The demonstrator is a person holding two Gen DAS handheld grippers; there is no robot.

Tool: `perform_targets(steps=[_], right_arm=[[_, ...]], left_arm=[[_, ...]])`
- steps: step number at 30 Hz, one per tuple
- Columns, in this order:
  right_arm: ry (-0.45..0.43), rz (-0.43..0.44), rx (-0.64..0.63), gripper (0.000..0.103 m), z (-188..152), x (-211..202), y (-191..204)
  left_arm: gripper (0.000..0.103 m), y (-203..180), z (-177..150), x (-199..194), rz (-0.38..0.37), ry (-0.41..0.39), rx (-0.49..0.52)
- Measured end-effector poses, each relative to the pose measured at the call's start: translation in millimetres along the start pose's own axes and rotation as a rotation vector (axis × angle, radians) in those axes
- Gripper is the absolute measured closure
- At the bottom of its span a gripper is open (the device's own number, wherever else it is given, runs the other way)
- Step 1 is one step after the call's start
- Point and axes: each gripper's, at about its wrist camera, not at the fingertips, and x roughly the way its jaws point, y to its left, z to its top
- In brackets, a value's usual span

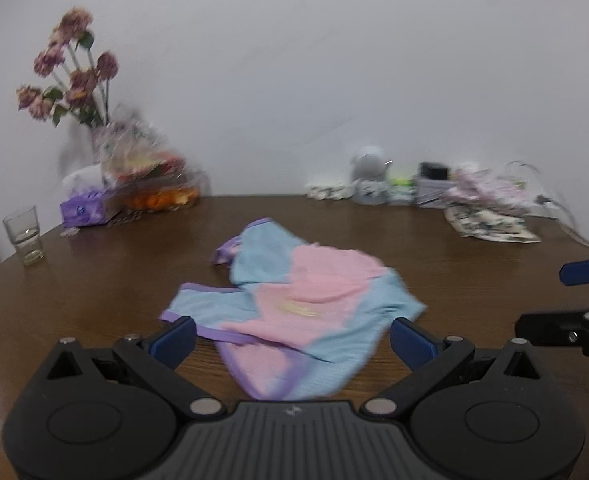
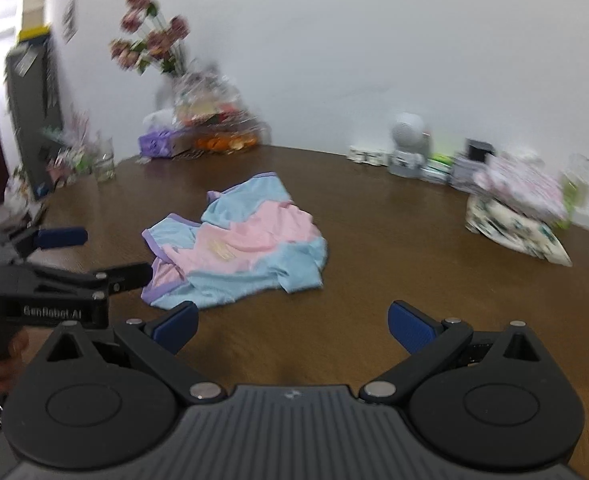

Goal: Fold clothes
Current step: 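Move both tools to the pink-blue garment and grasp its edge with the right gripper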

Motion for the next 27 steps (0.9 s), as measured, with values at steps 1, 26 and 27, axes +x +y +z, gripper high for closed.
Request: perform_targets(steps=[1,26,27], right_arm=[[0.01,0.012,-0.024,0.0,5.1,11.4,6.1],[0.183,0.142,-0.118,0.045,15.6,156.1,65.2],[0.183,0.152,-0.112,0.05,14.9,156.5,64.7]], left_arm=[[0.0,8.7,2.8,8.4,0.017,0.014,-0.006],[0.035,88.4,10.2,146.1,0.047,0.207,-0.016],[0.04,87.2,10.8,147.3,0.041,0.209,-0.015]])
